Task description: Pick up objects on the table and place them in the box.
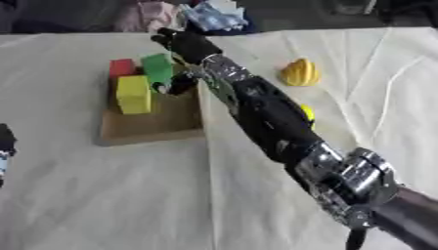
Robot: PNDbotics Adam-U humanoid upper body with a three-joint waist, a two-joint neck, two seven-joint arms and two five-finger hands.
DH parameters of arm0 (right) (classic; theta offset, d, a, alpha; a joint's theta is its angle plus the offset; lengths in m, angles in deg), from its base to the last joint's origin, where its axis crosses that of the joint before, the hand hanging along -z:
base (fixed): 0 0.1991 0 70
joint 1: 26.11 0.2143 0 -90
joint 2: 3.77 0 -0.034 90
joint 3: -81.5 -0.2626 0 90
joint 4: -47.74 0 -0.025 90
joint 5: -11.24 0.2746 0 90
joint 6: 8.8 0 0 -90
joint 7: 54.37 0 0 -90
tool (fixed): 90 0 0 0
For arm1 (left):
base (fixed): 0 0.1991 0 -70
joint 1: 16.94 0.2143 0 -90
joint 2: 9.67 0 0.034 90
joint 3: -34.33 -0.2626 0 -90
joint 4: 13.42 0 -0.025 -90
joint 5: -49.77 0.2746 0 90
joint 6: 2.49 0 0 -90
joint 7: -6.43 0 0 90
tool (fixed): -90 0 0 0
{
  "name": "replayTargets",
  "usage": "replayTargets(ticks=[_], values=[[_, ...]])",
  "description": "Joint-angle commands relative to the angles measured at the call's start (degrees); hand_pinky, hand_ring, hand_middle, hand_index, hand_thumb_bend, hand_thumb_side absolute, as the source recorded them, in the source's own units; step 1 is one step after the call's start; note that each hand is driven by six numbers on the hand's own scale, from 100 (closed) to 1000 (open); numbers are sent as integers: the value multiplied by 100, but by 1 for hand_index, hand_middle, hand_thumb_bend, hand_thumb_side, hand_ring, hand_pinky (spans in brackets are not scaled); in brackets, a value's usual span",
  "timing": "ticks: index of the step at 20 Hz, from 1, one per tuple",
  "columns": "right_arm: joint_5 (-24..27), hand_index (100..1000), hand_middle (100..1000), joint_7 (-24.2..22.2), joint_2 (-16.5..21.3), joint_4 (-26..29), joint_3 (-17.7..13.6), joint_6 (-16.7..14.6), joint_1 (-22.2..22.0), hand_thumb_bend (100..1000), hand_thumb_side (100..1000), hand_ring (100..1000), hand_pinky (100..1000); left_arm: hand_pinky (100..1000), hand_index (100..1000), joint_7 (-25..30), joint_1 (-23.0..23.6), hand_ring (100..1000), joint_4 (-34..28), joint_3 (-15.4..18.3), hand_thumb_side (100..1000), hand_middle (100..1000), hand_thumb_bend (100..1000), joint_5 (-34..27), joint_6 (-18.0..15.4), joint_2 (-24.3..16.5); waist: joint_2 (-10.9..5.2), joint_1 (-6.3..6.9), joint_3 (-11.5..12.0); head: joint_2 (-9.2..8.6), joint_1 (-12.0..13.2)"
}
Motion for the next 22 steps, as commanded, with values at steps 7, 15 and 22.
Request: replayTargets(ticks=[7,15,22], values=[[1426,993,959,-1096,746,900,136,-409,223,339,548,881,838,705,779,-71,-29,699,-93,80,499,698,345,19,0,-64,-85,3,-190,-56,77],[1935,996,962,-1910,1635,727,-171,146,127,324,522,890,845,705,779,-111,21,700,-94,132,499,697,346,43,5,-110,-108,19,-353,-48,165],[1857,995,975,-2136,2319,553,-449,298,-156,334,530,899,853,706,779,-140,59,700,-91,168,500,697,346,63,12,-137,-116,15,-480,-45,258]])
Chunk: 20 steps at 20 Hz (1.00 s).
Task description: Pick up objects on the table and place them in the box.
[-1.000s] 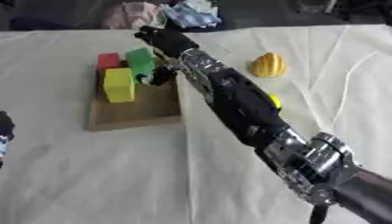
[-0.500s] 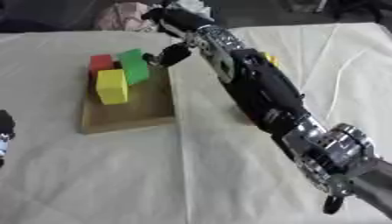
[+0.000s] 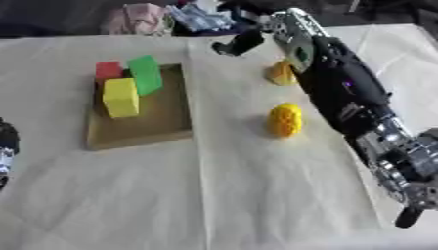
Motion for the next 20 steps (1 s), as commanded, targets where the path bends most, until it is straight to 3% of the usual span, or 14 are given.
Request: replayTargets(ticks=[1,8,16,20], values=[[-28,992,975,-83,431,15,-147,67,12,337,531,900,854,706,779,-31,-8,700,-92,63,500,696,345,36,-3,-130,-119,16,-29,-43,48],[-36,979,966,-492,739,-194,-266,80,-281,351,553,906,858,706,780,-30,19,701,-81,80,503,697,346,51,4,-136,-143,21,-103,-29,87],[-16,963,954,-1005,755,-428,-306,45,-429,357,554,904,856,706,781,-30,24,701,-80,90,503,697,345,61,8,-129,-136,30,-102,-28,96],[-234,937,915,-962,699,-528,-311,67,-445,332,497,887,846,707,781,-24,20,701,-82,84,504,697,343,59,7,-124,-130,35,-89,-36,98]])
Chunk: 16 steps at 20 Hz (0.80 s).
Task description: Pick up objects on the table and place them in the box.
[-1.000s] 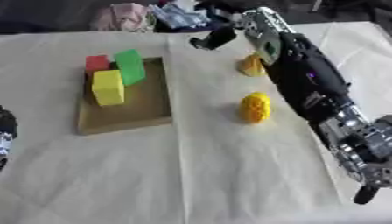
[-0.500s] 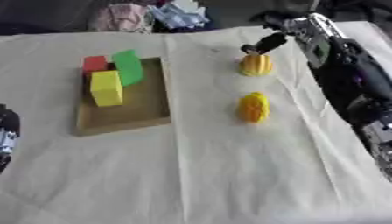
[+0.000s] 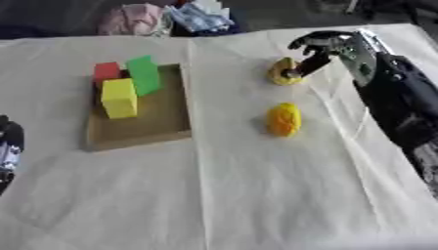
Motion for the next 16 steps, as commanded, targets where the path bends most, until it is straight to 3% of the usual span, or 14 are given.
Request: replayTargets(ticks=[1,6,7,16], values=[[-187,924,891,67,122,-17,-47,12,91,323,480,876,838,707,781,-10,-28,701,-84,48,504,697,343,33,-2,-80,-122,38,14,-41,8],[-498,803,712,564,6,-49,-52,87,66,237,345,781,789,707,781,-14,-38,701,-89,49,504,697,343,26,0,-69,-111,55,34,-61,2],[-553,748,651,712,-20,-54,-55,106,59,198,279,748,771,707,781,-13,-42,701,-91,48,503,697,342,24,0,-67,-108,60,37,-66,1],[-714,596,516,1616,-164,-93,-51,103,24,100,100,661,718,707,781,-8,-60,701,-94,45,504,697,340,17,-2,-56,-100,62,60,-59,-37]])
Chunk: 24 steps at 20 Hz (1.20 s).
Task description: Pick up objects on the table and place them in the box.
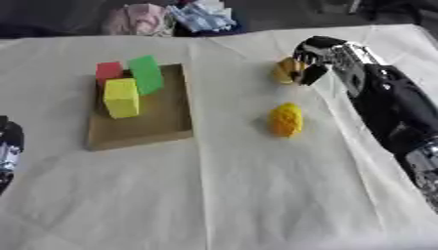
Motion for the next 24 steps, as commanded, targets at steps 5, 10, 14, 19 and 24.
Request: replayTargets(ticks=[5,10,14,19,24], values=[[12,512,443,717,29,190,-27,-54,65,100,100,608,679,707,781,-8,-58,701,-96,48,505,696,339,14,-3,-58,-100,60,27,-57,-40],[390,506,434,768,22,670,106,-196,173,100,100,601,672,707,781,-3,-60,701,-95,44,505,696,338,14,-4,-60,-107,47,18,-51,-67],[624,511,438,531,-63,1096,316,-337,300,100,100,604,675,707,781,3,-52,701,-91,39,506,696,338,17,-6,-62,-118,45,20,-43,-81],[643,517,447,204,-377,1302,610,-547,511,100,100,612,682,708,781,22,-49,701,-87,23,506,697,337,13,-8,-55,-129,50,40,-35,-121],[403,524,455,-47,-831,1251,861,-791,706,100,100,618,687,708,781,32,-55,701,-91,12,506,697,336,4,-8,-44,-124,81,82,-39,-172]])
